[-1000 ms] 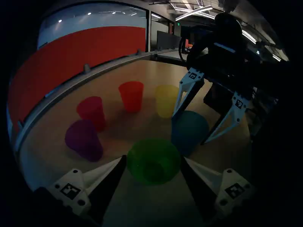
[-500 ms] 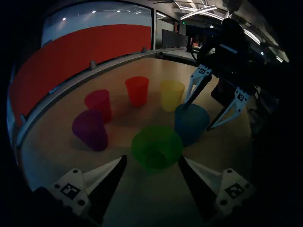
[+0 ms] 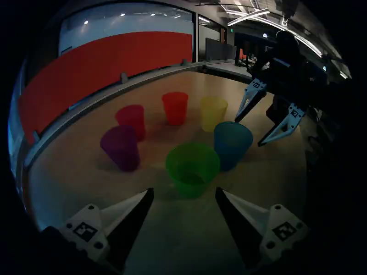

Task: Pour water

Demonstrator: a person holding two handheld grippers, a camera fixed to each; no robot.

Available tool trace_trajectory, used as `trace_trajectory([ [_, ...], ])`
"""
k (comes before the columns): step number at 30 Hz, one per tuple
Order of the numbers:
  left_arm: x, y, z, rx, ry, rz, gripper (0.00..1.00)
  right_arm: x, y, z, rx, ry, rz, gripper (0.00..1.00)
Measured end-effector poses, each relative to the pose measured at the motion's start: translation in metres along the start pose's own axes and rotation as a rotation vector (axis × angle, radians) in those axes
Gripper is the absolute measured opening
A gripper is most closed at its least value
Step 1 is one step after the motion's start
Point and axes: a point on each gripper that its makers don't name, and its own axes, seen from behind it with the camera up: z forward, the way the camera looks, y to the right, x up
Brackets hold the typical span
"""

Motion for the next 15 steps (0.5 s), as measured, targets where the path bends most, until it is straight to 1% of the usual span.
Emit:
trace_trajectory([
  [5, -0.001, -0.002, -0.009, 0.030, 0.018, -0.019, 1.00, 0.001, 0.001, -0.008, -0.022, 0.022, 0.027, 1.00],
  [8, -0.003, -0.008, -0.015, 0.061, 0.028, -0.040, 1.00, -0.001, 0.005, -0.015, -0.049, 0.036, 0.048, 1.00],
  [11, -0.005, -0.015, -0.021, 0.092, 0.045, -0.074, 1.00, -0.004, 0.012, -0.021, -0.089, 0.052, 0.074, 1.00],
  [15, -0.008, -0.023, -0.028, 0.123, 0.065, -0.113, 1.00, -0.009, 0.020, -0.028, -0.132, 0.072, 0.125, 1.00],
])
